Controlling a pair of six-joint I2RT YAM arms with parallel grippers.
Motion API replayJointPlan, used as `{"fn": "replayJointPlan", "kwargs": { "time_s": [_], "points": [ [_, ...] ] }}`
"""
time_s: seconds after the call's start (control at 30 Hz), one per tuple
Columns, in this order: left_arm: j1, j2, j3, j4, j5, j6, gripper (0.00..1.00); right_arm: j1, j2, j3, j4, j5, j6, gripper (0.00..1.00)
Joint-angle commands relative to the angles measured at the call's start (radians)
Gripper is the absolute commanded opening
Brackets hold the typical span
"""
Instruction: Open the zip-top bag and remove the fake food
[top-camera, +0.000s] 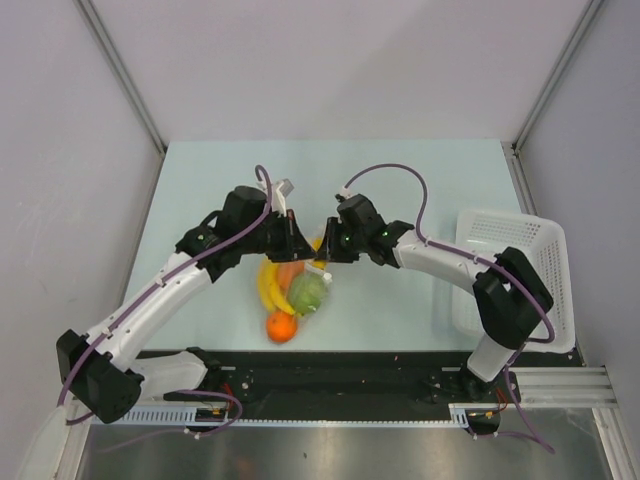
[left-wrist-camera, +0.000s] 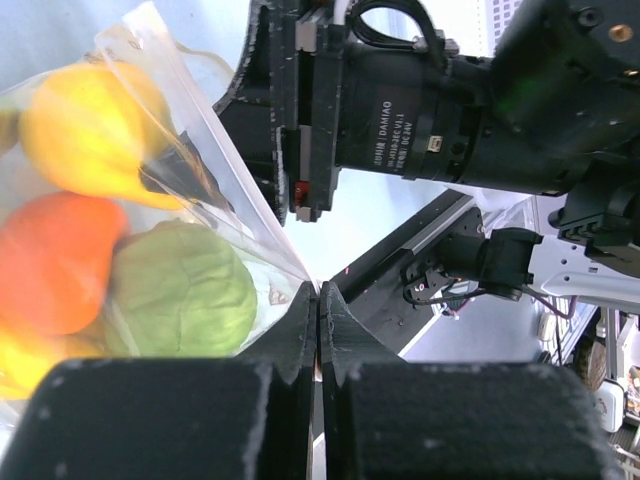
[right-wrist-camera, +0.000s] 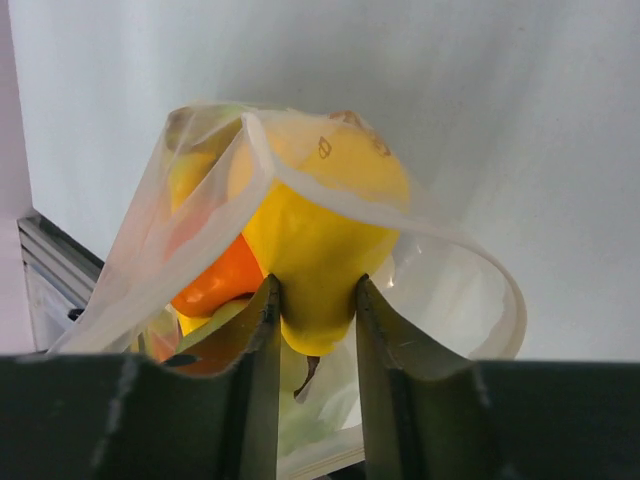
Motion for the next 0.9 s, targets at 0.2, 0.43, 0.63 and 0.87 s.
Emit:
{"fn": "replayJointPlan", "kwargs": {
  "time_s": [0.2, 0.43, 0.63, 0.87],
  "points": [
    [-0.002, -0.055, 0.013, 0.011, 0.0, 0.014, 0.0, 0.01, -0.166, -0.014, -0.023, 0.016, -0.05, 0.13],
    [-0.002, -0.073, 0.011, -0.006, -0.009, 0.026, 0.0, 0.023, -0.253, -0.007, -0.1, 0.007, -0.015, 0.04],
    [-0.003, -0.094, -0.002, -0.035, -0.023, 0.036, 0.0, 0.027, -0.329, -0.01, -0.174, 0.007, 0.013, 0.03],
    [0.0, -0.124, -0.01, -0.061, -0.068, 0.054, 0.0, 0.03, -0.442, -0.047, -0.272, 0.009, 0.016, 0.02]
  ]
}}
